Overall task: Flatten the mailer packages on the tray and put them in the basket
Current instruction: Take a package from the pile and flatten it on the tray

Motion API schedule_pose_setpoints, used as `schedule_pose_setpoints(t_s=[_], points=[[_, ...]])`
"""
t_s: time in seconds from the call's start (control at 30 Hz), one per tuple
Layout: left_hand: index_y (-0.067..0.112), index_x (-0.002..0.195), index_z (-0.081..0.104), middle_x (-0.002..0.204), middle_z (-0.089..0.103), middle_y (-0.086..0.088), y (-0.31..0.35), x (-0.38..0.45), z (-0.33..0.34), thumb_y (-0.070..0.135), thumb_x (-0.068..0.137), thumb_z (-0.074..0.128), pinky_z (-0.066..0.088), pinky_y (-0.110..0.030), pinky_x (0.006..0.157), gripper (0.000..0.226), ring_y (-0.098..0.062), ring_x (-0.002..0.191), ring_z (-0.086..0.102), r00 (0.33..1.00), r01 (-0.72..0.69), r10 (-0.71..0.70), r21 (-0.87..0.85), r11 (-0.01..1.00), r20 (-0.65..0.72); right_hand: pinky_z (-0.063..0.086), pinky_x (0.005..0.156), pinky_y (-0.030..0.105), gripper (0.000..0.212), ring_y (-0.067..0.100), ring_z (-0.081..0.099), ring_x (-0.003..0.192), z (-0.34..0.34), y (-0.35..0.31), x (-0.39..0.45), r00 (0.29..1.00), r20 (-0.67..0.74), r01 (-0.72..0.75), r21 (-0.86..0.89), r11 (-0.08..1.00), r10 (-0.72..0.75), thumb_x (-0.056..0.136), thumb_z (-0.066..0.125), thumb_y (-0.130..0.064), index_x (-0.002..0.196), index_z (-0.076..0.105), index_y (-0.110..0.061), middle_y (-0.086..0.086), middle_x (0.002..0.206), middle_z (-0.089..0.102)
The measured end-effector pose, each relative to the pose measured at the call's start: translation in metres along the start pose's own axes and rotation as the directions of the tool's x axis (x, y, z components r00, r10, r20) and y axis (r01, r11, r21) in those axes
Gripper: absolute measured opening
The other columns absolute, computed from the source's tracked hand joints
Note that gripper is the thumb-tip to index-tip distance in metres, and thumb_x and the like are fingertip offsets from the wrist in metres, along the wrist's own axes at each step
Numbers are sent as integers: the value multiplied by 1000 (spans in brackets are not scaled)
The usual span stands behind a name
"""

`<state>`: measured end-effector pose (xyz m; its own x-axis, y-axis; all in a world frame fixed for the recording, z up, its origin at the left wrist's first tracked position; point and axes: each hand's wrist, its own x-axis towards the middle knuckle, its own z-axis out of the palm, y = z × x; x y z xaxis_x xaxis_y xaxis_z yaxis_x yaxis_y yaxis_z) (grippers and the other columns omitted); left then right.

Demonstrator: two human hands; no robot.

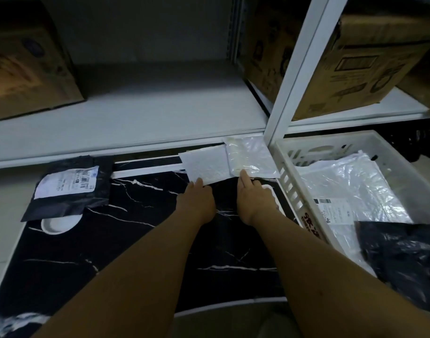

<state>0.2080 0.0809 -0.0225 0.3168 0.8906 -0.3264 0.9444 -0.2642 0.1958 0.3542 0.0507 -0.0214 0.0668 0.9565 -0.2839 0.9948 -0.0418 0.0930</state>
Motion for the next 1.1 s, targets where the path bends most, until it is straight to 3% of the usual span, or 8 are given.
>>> schedule_pose_setpoints(t_s=[0.17,0.33,0.53,0.7,0.9,0.97,1.03,1.1], points=[[11,119,51,132,42,-8,-1,-25,-11,21,92,49,42,-47,98,29,-27,123,42,996,3,-11,-91,996,-88,36,106,44,73,27,31,134,0,-22,-26,993,-94,83,77,994,-75,93,51,-22,152,13,-5,6,160,6],[11,115,53,119,56,-9,-14,-64,-21,23,90,51,48,-47,92,27,-27,106,57,989,88,-117,-276,957,-90,41,94,40,62,26,42,118,10,-61,-75,964,-158,229,92,969,-213,91,53,-25,146,29,-8,4,149,23],[4,122,40,124,55,-22,-37,-119,-19,18,94,43,42,-41,91,32,-36,114,53,977,211,-212,-260,942,26,40,90,40,60,28,44,113,18,-112,-130,916,-229,345,24,938,-330,86,52,-18,143,35,-9,6,142,33],[8,129,37,125,54,-22,-62,-157,-12,20,95,37,43,-41,94,36,-35,112,53,958,286,-272,-384,878,93,40,95,43,62,29,45,116,18,-142,-158,839,-211,492,-102,865,-502,85,60,-25,141,38,-11,9,142,39],[0,135,26,133,47,-26,-88,-176,-5,12,94,45,43,-41,97,47,-37,120,50,857,508,-486,-447,736,174,43,90,42,52,27,50,113,17,-160,-168,729,-199,630,-179,756,-655,89,58,-23,138,45,-13,5,136,48],[-5,137,22,135,46,-26,-94,-177,-2,11,95,46,41,-39,97,51,-36,123,48,833,547,-518,-425,721,193,45,87,41,39,26,52,109,11,-163,-167,724,-197,647,-141,750,-661,92,54,-20,131,53,-13,4,130,52],[-3,136,26,136,43,-26,-96,-176,2,11,95,44,39,-40,98,47,-38,125,46,837,538,-518,-430,725,175,48,86,39,30,25,55,103,5,-165,-162,784,-205,599,6,801,-586,91,56,-17,121,58,-10,7,122,55],[6,139,28,141,35,-24,-97,-177,4,15,95,43,38,-43,100,48,-38,128,41,851,509,-515,-404,760,104,52,74,36,26,25,59,90,2,-164,-152,802,-365,529,65,846,-473,80,68,-13,105,62,-9,9,104,60]])
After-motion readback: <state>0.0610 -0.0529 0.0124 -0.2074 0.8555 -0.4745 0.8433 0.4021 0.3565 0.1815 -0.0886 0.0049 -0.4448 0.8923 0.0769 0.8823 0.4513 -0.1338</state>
